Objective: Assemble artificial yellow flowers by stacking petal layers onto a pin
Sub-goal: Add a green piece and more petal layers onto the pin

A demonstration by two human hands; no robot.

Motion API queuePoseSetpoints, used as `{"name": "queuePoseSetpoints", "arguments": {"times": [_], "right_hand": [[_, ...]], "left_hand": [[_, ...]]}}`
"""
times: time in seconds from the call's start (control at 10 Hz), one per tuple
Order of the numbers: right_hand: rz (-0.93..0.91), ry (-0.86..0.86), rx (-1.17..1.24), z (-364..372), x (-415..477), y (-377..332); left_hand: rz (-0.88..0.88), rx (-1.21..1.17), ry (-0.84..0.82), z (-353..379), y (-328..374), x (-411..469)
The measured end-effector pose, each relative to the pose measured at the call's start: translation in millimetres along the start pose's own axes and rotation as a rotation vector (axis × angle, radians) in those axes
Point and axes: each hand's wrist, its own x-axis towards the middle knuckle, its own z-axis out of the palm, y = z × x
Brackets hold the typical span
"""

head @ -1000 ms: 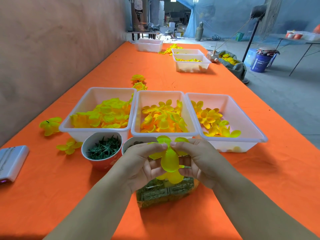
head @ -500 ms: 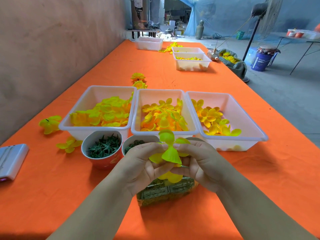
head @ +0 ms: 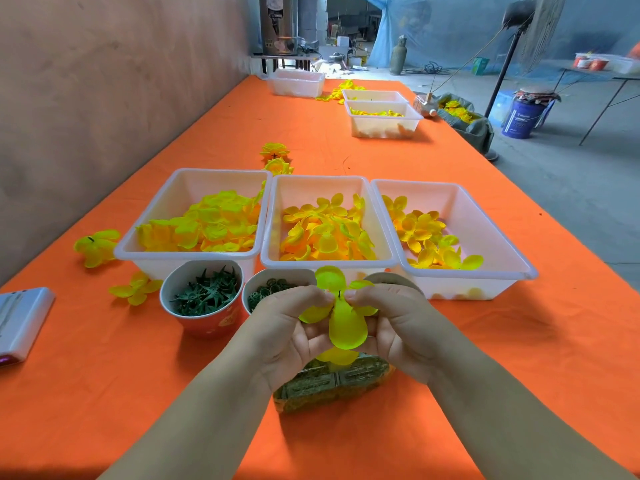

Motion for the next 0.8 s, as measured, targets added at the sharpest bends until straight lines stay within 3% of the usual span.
{"name": "queuePoseSetpoints", "arguments": {"times": [0.1, 0.3, 0.4, 0.8], "right_hand": [[0.013, 0.017, -0.046, -0.1, -0.1, 0.1], [0.028, 0.085, -0.119, -3.2, -0.3, 2.5], [0.044, 0.105, -0.145, -5.6, -0.4, 5.4], [0.065, 0.128, -0.227, -10.8, 0.2, 8.6]], "left_hand": [[0.049, 0.034, 0.0, -0.9, -1.6, -0.7], [0.177, 0.367, 0.041, -22.8, -2.4, 10.9], [0.139, 0.44, 0.038, -31.9, -2.0, 15.6], [0.046, 0.417, 0.004, -39.0, -10.3, 27.4]]}}
